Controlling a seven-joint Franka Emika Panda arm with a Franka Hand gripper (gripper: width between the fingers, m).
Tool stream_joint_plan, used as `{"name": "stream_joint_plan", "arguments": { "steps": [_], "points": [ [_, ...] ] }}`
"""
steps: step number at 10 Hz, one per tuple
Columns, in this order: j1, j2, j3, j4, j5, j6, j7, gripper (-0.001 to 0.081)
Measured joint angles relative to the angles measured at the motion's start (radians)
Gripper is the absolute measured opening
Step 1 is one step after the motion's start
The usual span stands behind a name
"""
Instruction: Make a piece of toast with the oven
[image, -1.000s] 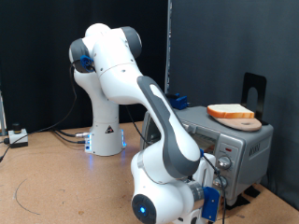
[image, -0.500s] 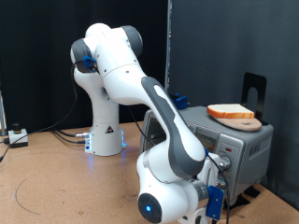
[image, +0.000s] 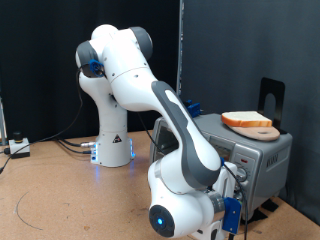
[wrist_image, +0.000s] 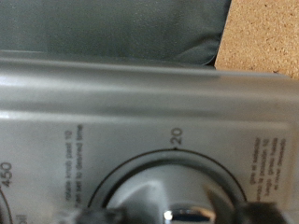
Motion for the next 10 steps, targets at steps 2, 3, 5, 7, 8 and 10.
{"name": "stream_joint_plan", "arguments": {
  "steps": [2, 3, 5, 7, 8, 10],
  "points": [
    [0.0, -0.001, 0.0, -0.002, 0.008, -0.003, 0.006, 0.0096],
    [-0.001, -0.001, 0.0, -0.002, 0.009, -0.003, 0.008, 0.0096],
    [-0.001, -0.001, 0.0, -0.002, 0.009, -0.003, 0.009, 0.0096],
    [-0.006, -0.005, 0.003, -0.014, 0.023, 0.007, -0.046, 0.0096],
    [-0.016, -0.018, 0.009, -0.043, 0.052, 0.031, -0.143, 0.0096],
    [-0.044, -0.042, 0.027, -0.11, 0.131, 0.082, -0.349, 0.0096]
  ]
}}
